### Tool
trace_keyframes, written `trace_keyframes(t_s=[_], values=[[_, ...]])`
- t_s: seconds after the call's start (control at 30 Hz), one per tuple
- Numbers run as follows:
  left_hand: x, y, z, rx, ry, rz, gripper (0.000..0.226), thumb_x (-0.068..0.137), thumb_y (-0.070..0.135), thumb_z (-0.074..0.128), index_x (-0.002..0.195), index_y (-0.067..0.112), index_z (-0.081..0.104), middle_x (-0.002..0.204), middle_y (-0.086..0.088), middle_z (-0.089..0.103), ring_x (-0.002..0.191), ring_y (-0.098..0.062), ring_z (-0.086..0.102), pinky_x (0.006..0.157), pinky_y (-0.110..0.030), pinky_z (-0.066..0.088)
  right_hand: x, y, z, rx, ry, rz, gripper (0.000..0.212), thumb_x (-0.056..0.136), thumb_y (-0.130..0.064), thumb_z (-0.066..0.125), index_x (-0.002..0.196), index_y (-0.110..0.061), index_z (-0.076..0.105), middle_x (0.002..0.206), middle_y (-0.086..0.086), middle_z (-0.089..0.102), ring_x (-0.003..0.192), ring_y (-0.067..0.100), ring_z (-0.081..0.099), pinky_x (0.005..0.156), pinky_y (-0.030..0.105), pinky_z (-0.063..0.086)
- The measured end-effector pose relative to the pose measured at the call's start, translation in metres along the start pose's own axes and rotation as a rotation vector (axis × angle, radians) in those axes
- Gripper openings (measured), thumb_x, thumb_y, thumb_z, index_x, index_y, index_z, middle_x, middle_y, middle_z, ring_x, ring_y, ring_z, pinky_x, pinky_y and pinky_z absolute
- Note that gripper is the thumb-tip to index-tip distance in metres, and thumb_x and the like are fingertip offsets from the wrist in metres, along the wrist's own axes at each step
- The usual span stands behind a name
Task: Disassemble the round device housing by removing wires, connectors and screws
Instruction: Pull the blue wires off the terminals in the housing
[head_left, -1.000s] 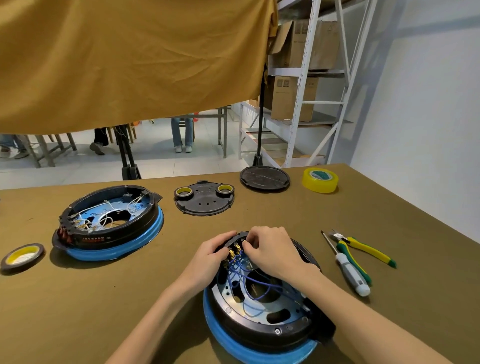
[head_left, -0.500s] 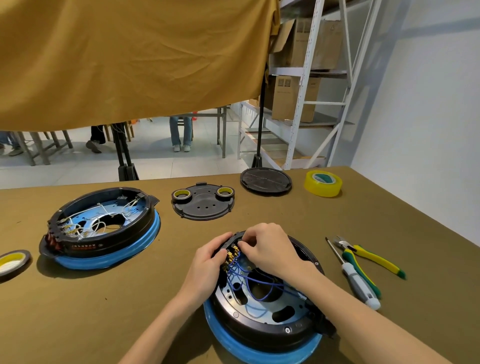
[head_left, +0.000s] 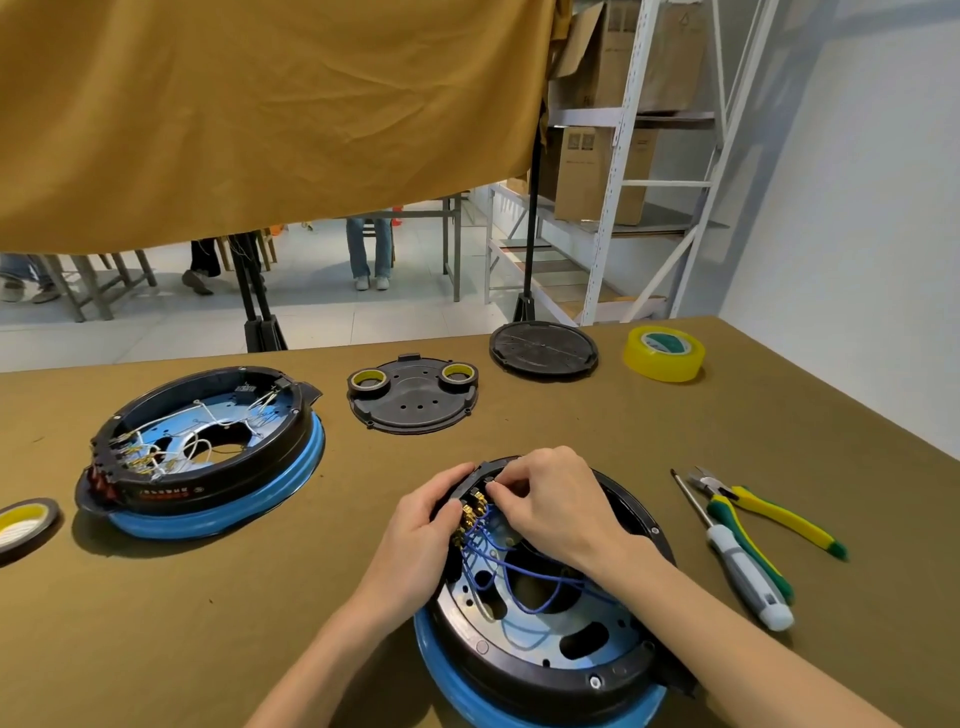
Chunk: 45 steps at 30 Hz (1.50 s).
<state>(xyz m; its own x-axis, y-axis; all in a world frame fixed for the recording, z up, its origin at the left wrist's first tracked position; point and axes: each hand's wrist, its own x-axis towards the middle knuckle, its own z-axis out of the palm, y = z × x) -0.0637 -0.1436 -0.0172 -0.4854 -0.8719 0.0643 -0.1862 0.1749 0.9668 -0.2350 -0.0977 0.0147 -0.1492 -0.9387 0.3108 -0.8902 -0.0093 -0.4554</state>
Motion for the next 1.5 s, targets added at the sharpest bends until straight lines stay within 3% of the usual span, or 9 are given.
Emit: trace_keyframes(t_s=[0.4, 0.57, 0.67, 0.97, 1.17, 1.33, 1.5], values=[[-0.002, 0.004, -0.001, 0.017, -0.015, 0.007, 0.039, 0.107, 0.015, 0.047, 0.142, 0.03, 0.056, 0.13, 0.013, 0.066, 0.117, -0.002, 0.064, 0.095, -0.027, 0.054, 0.002, 0.004, -0.001, 0.108, -0.007, 0.031, 0.021, 0.093, -0.033, 0.068, 0.091, -0.021, 0.084, 0.076, -0.007, 0.077, 0.068, 0.008, 0.068, 0.069, 0.033, 0.058], [-0.002, 0.002, 0.0, 0.007, -0.005, -0.003, 0.041, 0.107, 0.014, 0.046, 0.145, 0.027, 0.055, 0.136, 0.008, 0.063, 0.123, -0.008, 0.061, 0.104, -0.039, 0.052, -0.003, 0.005, 0.006, 0.141, 0.019, 0.066, 0.021, 0.094, -0.035, 0.067, 0.099, -0.022, 0.082, 0.081, -0.007, 0.077, 0.073, 0.007, 0.069, 0.073, 0.034, 0.06], [-0.002, 0.001, 0.0, 0.003, -0.001, 0.001, 0.041, 0.107, 0.013, 0.047, 0.144, 0.028, 0.055, 0.135, 0.01, 0.064, 0.123, -0.008, 0.061, 0.104, -0.038, 0.052, -0.004, 0.004, 0.006, 0.11, 0.023, 0.046, 0.023, 0.095, -0.034, 0.064, 0.104, -0.021, 0.081, 0.086, -0.004, 0.078, 0.077, 0.011, 0.07, 0.075, 0.036, 0.06], [0.0, -0.005, 0.002, -0.043, 0.026, -0.002, 0.041, 0.105, 0.006, 0.048, 0.139, 0.025, 0.06, 0.132, 0.007, 0.068, 0.121, -0.012, 0.064, 0.105, -0.041, 0.051, 0.005, 0.006, 0.004, 0.054, -0.078, 0.055, 0.032, 0.096, -0.039, 0.062, 0.089, -0.013, 0.079, 0.076, 0.005, 0.074, 0.074, 0.022, 0.067, 0.07, 0.042, 0.057], [-0.007, 0.001, 0.001, -0.018, 0.024, 0.003, 0.038, 0.106, 0.01, 0.048, 0.138, 0.028, 0.06, 0.129, 0.011, 0.068, 0.118, -0.007, 0.065, 0.098, -0.031, 0.053, 0.0, 0.001, 0.004, -0.025, -0.036, -0.011, 0.031, 0.097, -0.037, 0.062, 0.084, -0.015, 0.079, 0.067, 0.002, 0.071, 0.064, 0.021, 0.064, 0.064, 0.04, 0.056], [-0.01, 0.005, 0.002, -0.012, 0.025, -0.01, 0.039, 0.107, 0.011, 0.047, 0.141, 0.025, 0.058, 0.132, 0.007, 0.067, 0.118, -0.008, 0.065, 0.1, -0.036, 0.054, 0.001, 0.002, 0.0, 0.061, -0.041, -0.007, 0.026, 0.096, -0.032, 0.064, 0.088, -0.015, 0.082, 0.07, 0.003, 0.074, 0.065, 0.019, 0.067, 0.066, 0.038, 0.057], [-0.01, 0.005, 0.001, 0.009, 0.022, 0.004, 0.039, 0.106, 0.01, 0.048, 0.139, 0.028, 0.059, 0.129, 0.013, 0.067, 0.116, -0.002, 0.065, 0.092, -0.02, 0.052, -0.001, 0.001, 0.002, 0.024, -0.015, -0.041, 0.027, 0.096, -0.031, 0.064, 0.087, -0.013, 0.082, 0.068, 0.005, 0.073, 0.063, 0.022, 0.065, 0.066, 0.039, 0.055]])
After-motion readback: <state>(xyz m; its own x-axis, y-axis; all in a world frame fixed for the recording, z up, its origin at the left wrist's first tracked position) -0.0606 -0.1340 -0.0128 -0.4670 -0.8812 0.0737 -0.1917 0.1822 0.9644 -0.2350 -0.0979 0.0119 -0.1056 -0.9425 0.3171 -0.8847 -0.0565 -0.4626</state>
